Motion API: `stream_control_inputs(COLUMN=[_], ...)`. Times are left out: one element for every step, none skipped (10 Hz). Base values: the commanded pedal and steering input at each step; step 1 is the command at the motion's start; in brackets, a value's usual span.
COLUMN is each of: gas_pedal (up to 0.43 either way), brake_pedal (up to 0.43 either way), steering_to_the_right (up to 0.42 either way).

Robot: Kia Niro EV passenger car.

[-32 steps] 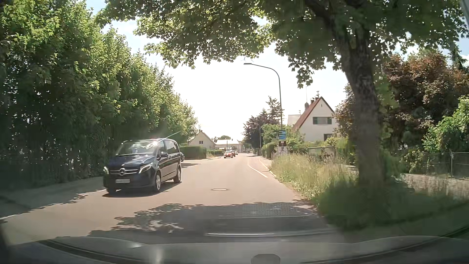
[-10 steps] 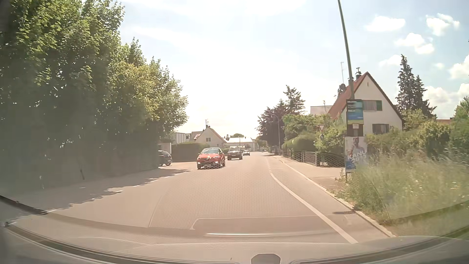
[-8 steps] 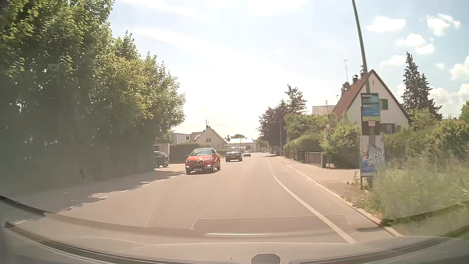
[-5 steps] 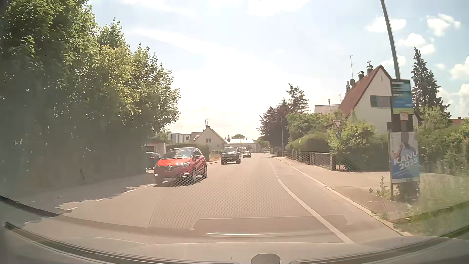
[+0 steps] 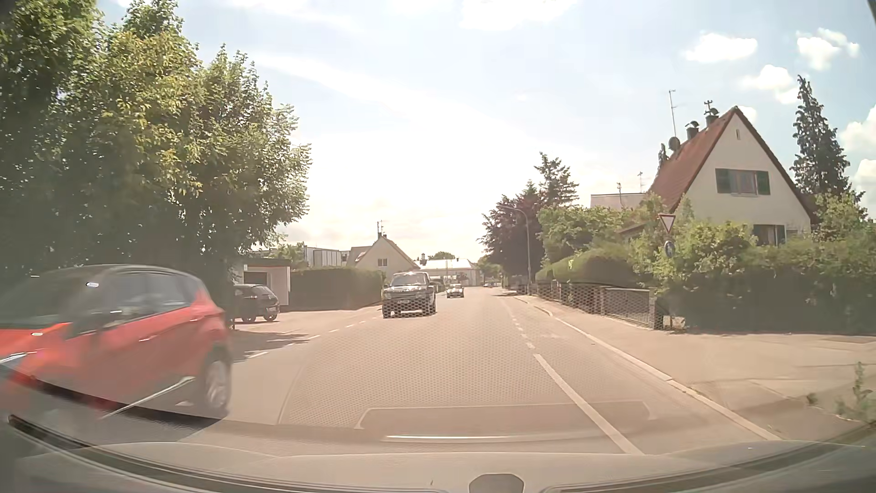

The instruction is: Follow the waypoints while adhering to traffic rules and regulations

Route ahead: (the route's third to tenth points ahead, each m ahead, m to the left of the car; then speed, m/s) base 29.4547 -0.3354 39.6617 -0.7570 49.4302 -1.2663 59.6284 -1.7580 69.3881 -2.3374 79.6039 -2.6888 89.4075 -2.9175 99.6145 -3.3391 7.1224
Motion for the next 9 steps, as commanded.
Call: stream_control_inputs(gas_pedal=[0.150,0.150,0.150,0.150,0.150,0.150,0.150,0.150,0.150], brake_pedal=[0.000,0.000,0.000,0.000,0.000,0.000,0.000,0.000,0.000], steering_to_the_right=[0.010,0.011,0.016,0.019,0.017,0.014,0.012,0.011,0.011])
